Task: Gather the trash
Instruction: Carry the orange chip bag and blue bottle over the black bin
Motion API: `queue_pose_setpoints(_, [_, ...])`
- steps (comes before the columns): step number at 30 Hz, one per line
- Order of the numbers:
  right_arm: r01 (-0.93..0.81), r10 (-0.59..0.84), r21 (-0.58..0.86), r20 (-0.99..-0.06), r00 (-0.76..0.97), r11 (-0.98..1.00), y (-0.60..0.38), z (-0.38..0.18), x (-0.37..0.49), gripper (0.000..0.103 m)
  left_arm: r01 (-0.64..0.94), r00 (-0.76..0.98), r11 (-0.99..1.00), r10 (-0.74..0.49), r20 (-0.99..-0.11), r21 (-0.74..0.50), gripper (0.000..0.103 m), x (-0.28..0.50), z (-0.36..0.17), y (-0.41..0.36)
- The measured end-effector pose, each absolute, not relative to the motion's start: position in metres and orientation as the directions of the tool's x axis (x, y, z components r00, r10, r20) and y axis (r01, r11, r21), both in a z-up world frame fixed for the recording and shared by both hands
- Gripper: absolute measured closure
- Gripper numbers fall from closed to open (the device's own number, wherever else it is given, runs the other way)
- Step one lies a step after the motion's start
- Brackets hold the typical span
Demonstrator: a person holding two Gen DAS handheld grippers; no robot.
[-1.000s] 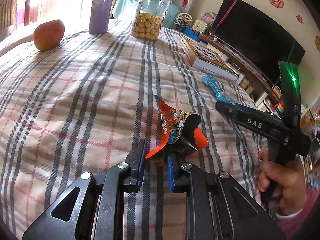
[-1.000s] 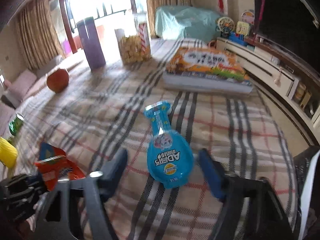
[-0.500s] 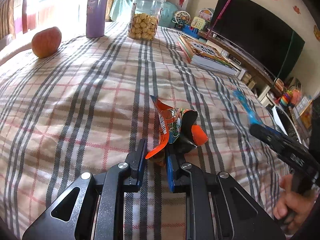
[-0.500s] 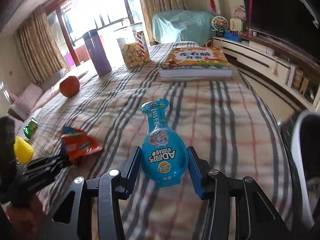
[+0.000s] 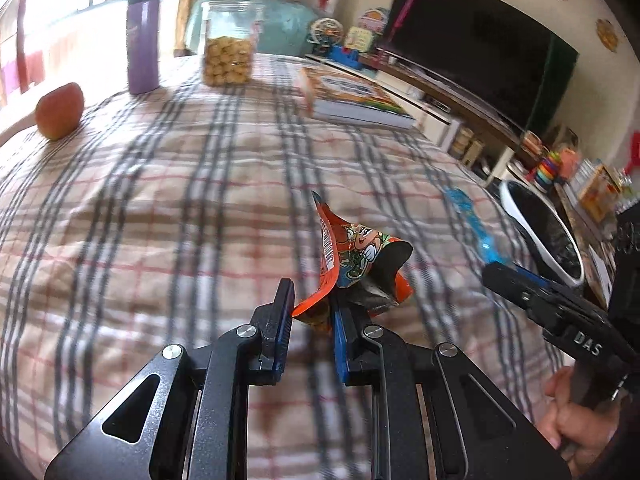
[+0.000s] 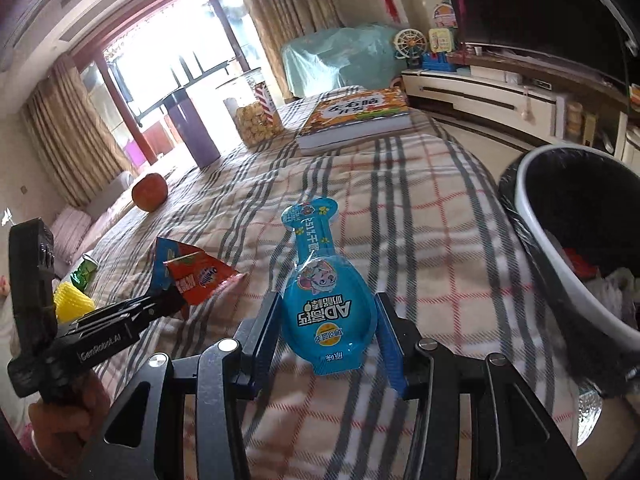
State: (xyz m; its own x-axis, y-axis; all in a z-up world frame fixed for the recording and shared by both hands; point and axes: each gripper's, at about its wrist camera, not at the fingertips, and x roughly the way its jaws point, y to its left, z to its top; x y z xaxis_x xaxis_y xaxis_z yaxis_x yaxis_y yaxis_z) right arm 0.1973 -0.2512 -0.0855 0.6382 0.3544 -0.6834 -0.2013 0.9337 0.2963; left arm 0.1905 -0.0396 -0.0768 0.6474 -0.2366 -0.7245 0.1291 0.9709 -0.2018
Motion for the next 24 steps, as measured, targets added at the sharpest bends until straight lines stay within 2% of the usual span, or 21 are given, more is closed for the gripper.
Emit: queue_pose_setpoints(24, [-0.179, 0.361, 0.336, -0.623, 0.694, 0.925, -0.282, -0.062, 0.156, 0.056, 0.226, 0.642, 0.951, -0.309, -0.702, -0.212, 0.086, 0.165, -0.059, -0.081])
